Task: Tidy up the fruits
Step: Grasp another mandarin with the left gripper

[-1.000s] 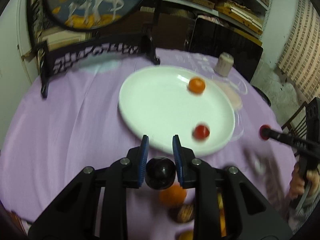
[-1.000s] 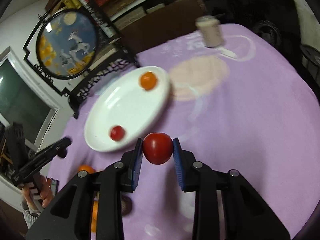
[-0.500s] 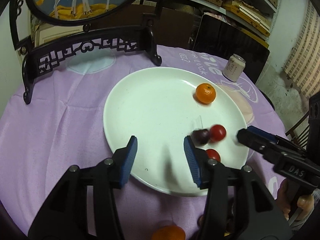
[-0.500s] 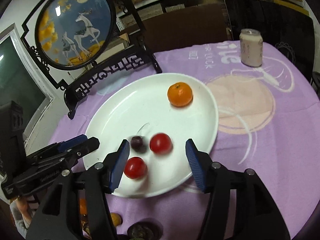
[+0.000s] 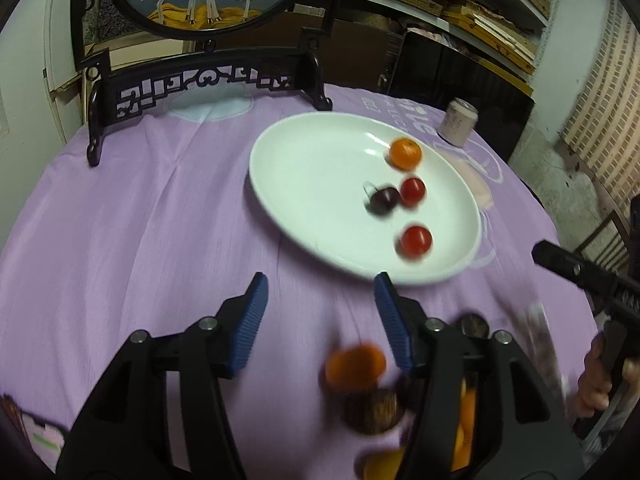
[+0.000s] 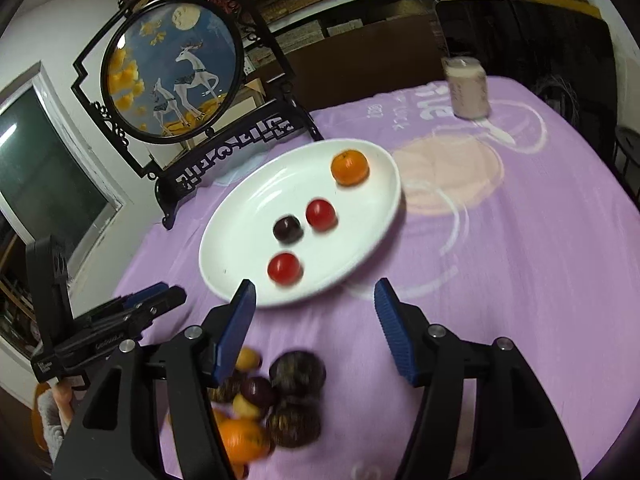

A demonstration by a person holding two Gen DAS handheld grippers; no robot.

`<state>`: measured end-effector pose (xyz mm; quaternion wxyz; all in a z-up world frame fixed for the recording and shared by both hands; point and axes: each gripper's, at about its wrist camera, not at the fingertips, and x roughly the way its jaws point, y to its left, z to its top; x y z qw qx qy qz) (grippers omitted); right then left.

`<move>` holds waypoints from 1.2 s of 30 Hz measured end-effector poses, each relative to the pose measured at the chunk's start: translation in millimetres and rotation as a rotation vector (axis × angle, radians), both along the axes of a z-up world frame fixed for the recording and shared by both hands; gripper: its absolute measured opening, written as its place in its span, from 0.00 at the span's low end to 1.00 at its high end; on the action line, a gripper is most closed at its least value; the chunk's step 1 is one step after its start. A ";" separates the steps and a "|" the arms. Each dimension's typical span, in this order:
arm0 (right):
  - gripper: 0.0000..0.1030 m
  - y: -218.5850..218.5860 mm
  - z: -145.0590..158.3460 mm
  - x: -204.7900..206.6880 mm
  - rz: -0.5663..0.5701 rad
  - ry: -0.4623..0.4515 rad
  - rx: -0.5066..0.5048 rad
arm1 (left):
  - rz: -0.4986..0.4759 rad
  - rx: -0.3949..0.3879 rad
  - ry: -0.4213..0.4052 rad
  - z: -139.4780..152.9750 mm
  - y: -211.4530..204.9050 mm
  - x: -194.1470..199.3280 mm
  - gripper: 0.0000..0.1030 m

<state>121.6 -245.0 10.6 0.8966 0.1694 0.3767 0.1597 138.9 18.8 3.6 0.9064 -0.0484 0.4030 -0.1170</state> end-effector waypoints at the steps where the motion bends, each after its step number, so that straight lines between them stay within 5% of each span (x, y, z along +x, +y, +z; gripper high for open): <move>1: 0.61 -3.9 -1.9 -6.1 -0.004 0.007 0.014 | -0.013 0.002 0.002 -1.3 0.6 -8.3 0.60; 11: 0.75 -24.0 -5.5 -23.5 -0.048 0.013 0.061 | -0.101 0.072 0.033 -20.6 -17.9 -33.0 0.62; 18: 0.75 -28.1 -6.3 -22.6 -0.051 0.016 0.069 | 0.026 0.040 0.054 -25.9 14.9 -16.2 0.73; 24: 0.75 -25.8 -7.1 -22.9 -0.044 0.015 0.063 | 0.127 -0.108 0.096 -23.3 56.6 -9.9 0.67; 31: 0.75 -21.5 -8.6 -23.1 -0.033 0.015 0.044 | 0.025 -0.047 0.057 -19.3 20.6 -14.8 0.63; 36: 0.75 -17.7 -10.0 -22.1 -0.029 0.018 0.030 | -0.014 -0.020 0.060 -23.9 4.6 -13.8 0.47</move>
